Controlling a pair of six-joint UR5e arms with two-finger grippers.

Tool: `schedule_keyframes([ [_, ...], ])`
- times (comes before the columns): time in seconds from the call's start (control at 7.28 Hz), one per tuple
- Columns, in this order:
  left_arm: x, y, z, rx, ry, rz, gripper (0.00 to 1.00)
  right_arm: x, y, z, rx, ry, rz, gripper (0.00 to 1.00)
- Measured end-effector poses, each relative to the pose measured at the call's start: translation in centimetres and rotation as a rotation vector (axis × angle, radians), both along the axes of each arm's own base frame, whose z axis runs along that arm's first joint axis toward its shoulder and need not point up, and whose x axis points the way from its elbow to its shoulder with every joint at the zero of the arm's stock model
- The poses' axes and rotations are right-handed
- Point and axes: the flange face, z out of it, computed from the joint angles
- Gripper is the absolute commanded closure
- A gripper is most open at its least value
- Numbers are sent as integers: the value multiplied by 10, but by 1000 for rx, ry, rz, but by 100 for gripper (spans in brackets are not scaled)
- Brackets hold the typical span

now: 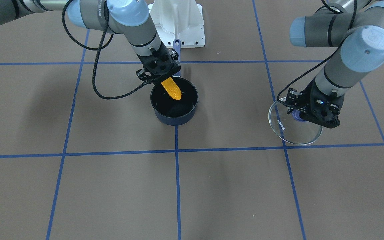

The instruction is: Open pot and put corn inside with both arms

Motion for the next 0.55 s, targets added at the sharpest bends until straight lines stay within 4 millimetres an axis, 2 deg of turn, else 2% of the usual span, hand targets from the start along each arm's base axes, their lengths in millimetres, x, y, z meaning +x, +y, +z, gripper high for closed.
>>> schedule_keyframes([
  [0.14, 0, 1, 14, -5, -5, 5, 48, -2, 0, -1, 4, 1, -2, 2],
  [0.55, 5, 0, 57, -7, -6, 10, 47, 1, 0, -7, 20, -15, -1, 0],
])
